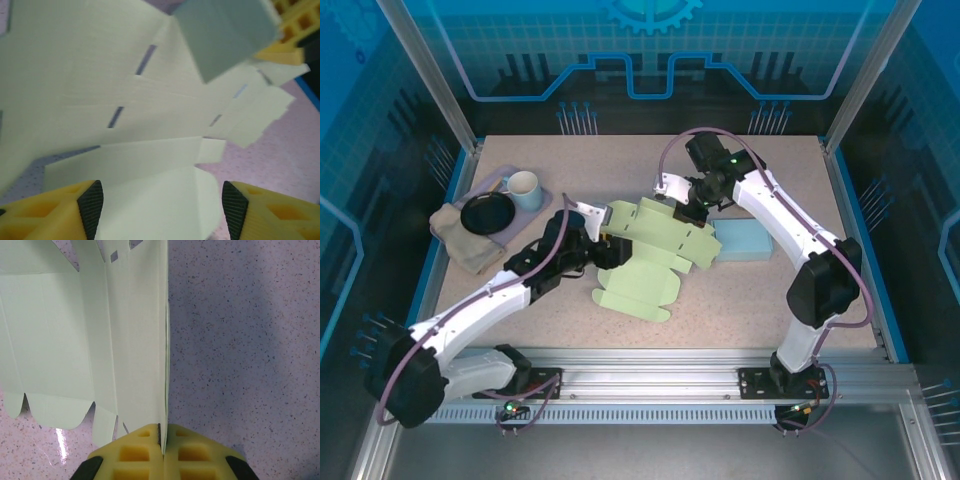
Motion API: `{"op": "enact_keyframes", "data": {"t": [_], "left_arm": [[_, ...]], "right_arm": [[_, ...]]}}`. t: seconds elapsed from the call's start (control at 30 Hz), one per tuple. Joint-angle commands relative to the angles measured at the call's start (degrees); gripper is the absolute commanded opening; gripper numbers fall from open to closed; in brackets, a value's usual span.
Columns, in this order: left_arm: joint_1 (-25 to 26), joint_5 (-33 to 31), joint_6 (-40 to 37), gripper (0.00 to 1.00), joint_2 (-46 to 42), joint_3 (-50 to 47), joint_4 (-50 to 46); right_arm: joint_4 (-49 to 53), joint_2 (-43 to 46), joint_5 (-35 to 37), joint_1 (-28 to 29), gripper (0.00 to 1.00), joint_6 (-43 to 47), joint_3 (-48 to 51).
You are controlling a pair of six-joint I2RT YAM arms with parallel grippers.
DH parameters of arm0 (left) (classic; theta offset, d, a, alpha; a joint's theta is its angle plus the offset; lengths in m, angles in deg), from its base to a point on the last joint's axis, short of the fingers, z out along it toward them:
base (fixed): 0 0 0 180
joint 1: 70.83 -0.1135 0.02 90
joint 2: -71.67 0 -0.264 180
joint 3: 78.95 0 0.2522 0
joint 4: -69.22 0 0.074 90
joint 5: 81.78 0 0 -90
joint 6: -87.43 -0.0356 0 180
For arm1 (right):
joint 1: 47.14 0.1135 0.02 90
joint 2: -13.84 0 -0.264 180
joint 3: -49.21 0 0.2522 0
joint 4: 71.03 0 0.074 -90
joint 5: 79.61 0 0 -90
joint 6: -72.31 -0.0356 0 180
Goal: Fold the paper box
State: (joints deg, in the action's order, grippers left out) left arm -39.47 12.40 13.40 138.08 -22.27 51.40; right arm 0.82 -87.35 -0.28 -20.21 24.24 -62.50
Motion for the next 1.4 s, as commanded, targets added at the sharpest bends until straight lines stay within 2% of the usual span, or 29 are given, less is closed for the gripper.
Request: {"op": "enact_keyframes", "data": {"t": [0.0, 0.23, 0.4, 0.77, 0.93, 1.13, 1.37], "left_arm": [[-0.32, -7.31, -5.30, 0.72, 2.31, 1.02, 2.48], [-3.68, -10.35, -2.94, 0.83, 4.39, -0.70, 1.89], [-3.75, -5.71, -0.06, 0.87, 4.98, -2.78, 5.51], [-3.08, 1.84, 9.40, 0.84, 7.50, 1.90, 8.07], [0.05, 0.77, 12.20, 0.83, 8.51, 4.51, 3.87], [2.09, 1.75, 17.96, 0.83, 10.38, 1.03, 7.74], [2.06, 2.03, 22.54, 0.85, 12.36, -0.39, 12.67]], "right_arm": [[-0.77, 0.00, -1.70, -0.31, 0.00, -0.65, 1.09], [-1.24, 0.35, -2.86, -0.40, 0.00, -0.51, 1.62], [-1.65, 0.18, -4.11, -0.38, 0.00, -0.86, 1.13], [-2.79, 0.01, -3.07, -0.52, 0.00, -4.47, 0.96], [-4.05, -0.94, -0.38, -0.68, 0.00, -7.85, 0.47], [-5.27, -0.63, -1.77, -0.73, 0.00, -9.41, 0.74], [-7.78, 0.59, -4.75, -0.54, 0.00, -10.38, 4.12]]}}
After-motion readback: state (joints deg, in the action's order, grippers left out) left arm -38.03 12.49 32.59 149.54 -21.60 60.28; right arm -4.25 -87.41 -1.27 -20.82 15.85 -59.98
